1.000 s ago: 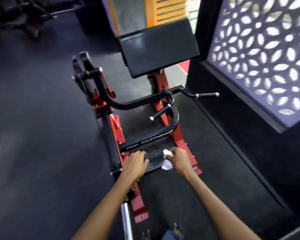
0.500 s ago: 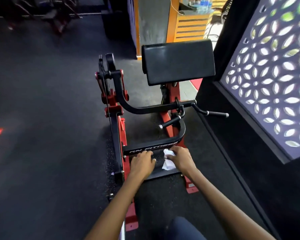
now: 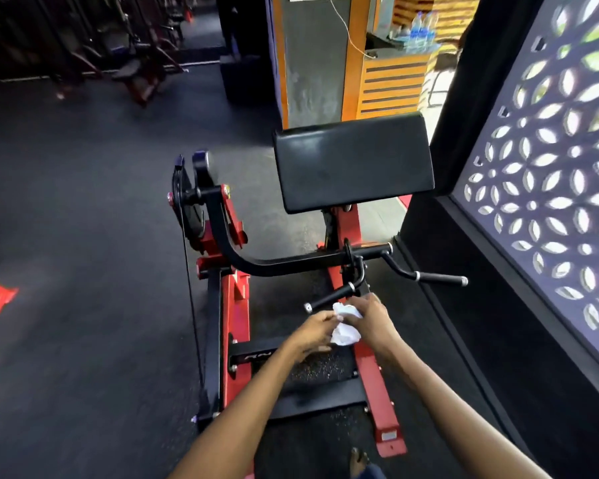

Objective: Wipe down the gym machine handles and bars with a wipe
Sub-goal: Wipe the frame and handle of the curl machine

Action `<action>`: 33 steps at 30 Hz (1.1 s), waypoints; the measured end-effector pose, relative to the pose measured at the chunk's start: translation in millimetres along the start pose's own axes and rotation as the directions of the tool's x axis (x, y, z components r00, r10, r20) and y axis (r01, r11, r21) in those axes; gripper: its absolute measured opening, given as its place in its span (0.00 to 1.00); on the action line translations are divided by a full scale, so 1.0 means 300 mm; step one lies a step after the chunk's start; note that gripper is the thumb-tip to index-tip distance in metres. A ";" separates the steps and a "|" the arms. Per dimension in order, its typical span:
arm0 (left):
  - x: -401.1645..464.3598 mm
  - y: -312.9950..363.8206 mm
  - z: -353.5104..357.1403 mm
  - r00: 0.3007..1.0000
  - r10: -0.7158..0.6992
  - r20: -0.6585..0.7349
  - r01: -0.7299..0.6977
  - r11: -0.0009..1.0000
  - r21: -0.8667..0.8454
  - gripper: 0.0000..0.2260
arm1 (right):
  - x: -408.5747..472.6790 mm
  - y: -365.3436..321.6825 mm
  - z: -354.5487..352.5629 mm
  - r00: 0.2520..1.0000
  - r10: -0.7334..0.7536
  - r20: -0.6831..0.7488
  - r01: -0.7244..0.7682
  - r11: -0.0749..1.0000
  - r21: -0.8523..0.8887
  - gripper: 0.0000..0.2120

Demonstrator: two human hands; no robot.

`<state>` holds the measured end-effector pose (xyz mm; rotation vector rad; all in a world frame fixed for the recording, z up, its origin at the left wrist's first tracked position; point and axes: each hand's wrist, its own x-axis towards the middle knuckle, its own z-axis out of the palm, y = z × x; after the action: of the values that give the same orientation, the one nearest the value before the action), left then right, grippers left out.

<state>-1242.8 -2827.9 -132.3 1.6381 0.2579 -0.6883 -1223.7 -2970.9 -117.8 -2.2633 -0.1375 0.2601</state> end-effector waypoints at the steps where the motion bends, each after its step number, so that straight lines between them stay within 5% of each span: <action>1: 0.038 0.023 0.010 0.999 -0.015 0.033 0.019 0.994 -0.112 0.06 | 0.033 0.018 -0.027 1.000 -0.002 -0.004 0.002 0.999 0.033 0.05; 7: 0.229 0.123 0.028 0.967 -0.053 -0.248 -0.051 0.917 -0.396 0.11 | 0.216 0.113 -0.141 0.977 0.201 -0.072 -0.174 0.946 0.273 0.09; 10: 0.278 0.148 -0.004 0.955 -0.098 -0.281 -0.020 0.921 -0.389 0.08 | 0.275 0.130 -0.136 0.935 0.351 -0.048 -0.274 0.803 0.529 0.07; 16: 0.298 0.252 -0.083 0.989 -0.083 -0.124 0.083 0.997 0.001 0.06 | 0.354 0.034 -0.176 0.964 0.263 -0.043 -0.182 0.766 0.617 0.09; 20: 0.332 0.311 -0.093 0.999 0.004 0.054 0.007 0.978 -0.208 0.12 | 0.414 -0.002 -0.189 0.990 0.142 0.025 -0.131 0.815 0.564 0.08; 25: 0.359 0.317 -0.111 0.982 0.188 0.017 -0.163 0.887 -0.432 0.08 | 0.450 -0.007 -0.212 0.964 0.251 -0.084 -0.131 0.729 0.672 0.08; 29: 0.374 0.332 -0.138 0.971 0.238 -0.028 -0.225 0.870 -0.438 0.12 | 0.467 0.017 -0.219 0.967 0.192 0.168 -0.255 0.738 0.625 0.30; 31: 0.375 0.334 -0.153 0.974 0.224 -0.045 -0.222 0.881 -0.418 0.10 | 0.471 0.009 -0.224 0.957 0.173 0.232 -0.281 0.747 0.602 0.22; 33: 0.379 0.329 -0.170 0.974 0.211 -0.087 -0.228 0.890 -0.393 0.09 | 0.484 -0.006 -0.215 0.970 0.205 0.131 -0.237 0.674 0.700 0.10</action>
<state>-1085.0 -2823.1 -113.4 1.2618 0.2224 -0.3946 -1067.6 -2990.6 -96.1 -1.4809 0.1994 0.4090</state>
